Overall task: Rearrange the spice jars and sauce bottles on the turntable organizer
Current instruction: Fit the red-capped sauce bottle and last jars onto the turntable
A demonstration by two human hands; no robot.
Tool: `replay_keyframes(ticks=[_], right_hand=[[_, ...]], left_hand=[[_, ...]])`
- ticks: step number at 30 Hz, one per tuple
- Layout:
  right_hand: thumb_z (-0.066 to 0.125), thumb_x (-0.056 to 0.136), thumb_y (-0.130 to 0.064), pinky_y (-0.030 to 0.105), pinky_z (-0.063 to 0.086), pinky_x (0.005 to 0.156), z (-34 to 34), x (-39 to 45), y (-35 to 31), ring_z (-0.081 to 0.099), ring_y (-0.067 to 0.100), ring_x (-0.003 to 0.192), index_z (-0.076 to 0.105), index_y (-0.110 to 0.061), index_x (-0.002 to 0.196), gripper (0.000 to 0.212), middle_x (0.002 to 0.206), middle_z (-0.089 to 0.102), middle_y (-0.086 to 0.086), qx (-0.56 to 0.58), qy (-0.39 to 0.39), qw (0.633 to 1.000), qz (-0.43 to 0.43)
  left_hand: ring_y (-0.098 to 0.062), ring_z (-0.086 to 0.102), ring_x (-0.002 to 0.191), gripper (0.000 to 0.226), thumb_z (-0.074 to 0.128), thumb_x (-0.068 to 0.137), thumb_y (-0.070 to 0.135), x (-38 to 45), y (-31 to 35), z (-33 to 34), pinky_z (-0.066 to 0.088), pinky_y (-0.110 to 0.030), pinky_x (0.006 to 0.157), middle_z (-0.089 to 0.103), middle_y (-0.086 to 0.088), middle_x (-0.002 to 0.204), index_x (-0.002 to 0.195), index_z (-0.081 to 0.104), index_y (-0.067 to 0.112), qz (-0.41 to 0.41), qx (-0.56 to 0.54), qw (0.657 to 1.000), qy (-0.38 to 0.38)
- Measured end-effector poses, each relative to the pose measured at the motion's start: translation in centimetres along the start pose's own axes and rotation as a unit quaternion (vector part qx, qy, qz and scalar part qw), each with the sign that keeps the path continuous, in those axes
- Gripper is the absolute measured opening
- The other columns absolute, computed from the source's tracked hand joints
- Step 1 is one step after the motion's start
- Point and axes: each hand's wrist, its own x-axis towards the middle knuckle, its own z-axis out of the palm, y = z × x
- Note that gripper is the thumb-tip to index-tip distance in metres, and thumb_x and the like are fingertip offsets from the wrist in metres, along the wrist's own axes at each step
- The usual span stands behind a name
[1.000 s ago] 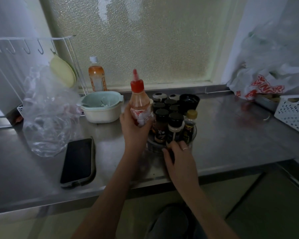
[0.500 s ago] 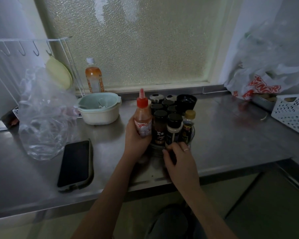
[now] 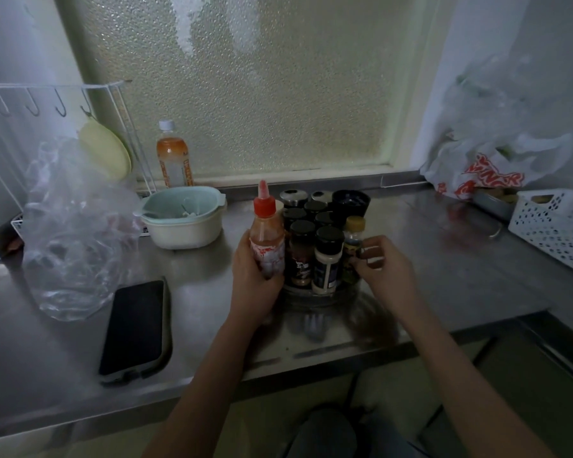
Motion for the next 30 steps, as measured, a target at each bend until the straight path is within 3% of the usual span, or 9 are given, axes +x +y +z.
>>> replay_keyframes(ticks=[5,10,13,17,22,30], right_hand=[[0.071,0.077,-0.024,0.029,0.049,0.069,0.8,0.6,0.5,0.06,0.017,0.08,0.055,-0.019,0.105,0.033,0.096,0.061,-0.003,-0.062,-0.03,0.997,0.039],[0.075,0.074,-0.027,0.026,0.043,0.07,1.2,0.0,0.4,0.057,0.015,0.08,0.059,-0.016,0.103,0.035,0.097,0.065,0.001,-0.085,-0.014,0.996,0.024],[0.076,0.072,-0.031,0.034,0.051,0.077,1.2,0.2,-0.2,0.064,0.02,0.088,0.059,-0.018,0.101,0.036,0.1,0.069,0.001,-0.12,-0.014,0.993,0.017],[0.074,0.076,-0.03,0.042,0.052,0.081,1.0,0.1,-0.9,0.063,0.024,0.095,0.051,-0.018,0.102,0.037,0.106,0.068,0.004,-0.111,-0.025,0.993,0.042],[0.068,0.078,-0.037,0.042,0.052,0.074,1.3,-3.2,-1.1,0.059,0.017,0.085,0.05,-0.024,0.089,0.025,0.09,0.062,-0.005,-0.07,0.067,0.995,-0.021],[0.071,0.068,-0.057,0.049,0.049,0.082,2.6,-2.7,-2.6,0.062,0.025,0.087,0.052,-0.026,0.085,0.04,0.084,0.066,-0.003,-0.14,0.018,0.988,0.059]], left_hand=[[-0.017,0.064,0.099,0.058,0.069,0.067,0.007,-0.1,0.0,-0.1,0.054,-0.049,0.085,0.065,-0.002,0.107,0.121,0.049,0.021,0.011,0.019,1.0,0.001],[-0.021,0.066,0.088,0.048,0.068,0.061,0.012,0.1,0.0,0.0,0.054,-0.051,0.078,0.068,-0.006,0.095,0.107,0.055,0.01,0.002,0.048,0.999,-0.004],[-0.027,0.064,0.095,0.051,0.07,0.062,0.018,0.1,0.0,0.0,0.05,-0.052,0.084,0.066,-0.01,0.101,0.109,0.055,0.007,-0.009,0.067,0.998,-0.014],[-0.031,0.059,0.105,0.061,0.069,0.063,0.025,0.1,0.1,-0.3,0.047,-0.052,0.09,0.063,-0.013,0.111,0.118,0.052,0.005,-0.024,0.098,0.995,-0.02],[-0.033,0.058,0.105,0.062,0.069,0.063,0.029,0.1,0.1,-0.2,0.047,-0.051,0.09,0.063,-0.013,0.11,0.117,0.053,0.004,-0.03,0.109,0.994,-0.012],[-0.033,0.057,0.107,0.067,0.069,0.061,0.031,0.1,0.3,-0.3,0.044,-0.049,0.093,0.063,-0.013,0.111,0.119,0.052,0.003,-0.018,0.13,0.991,-0.012]])
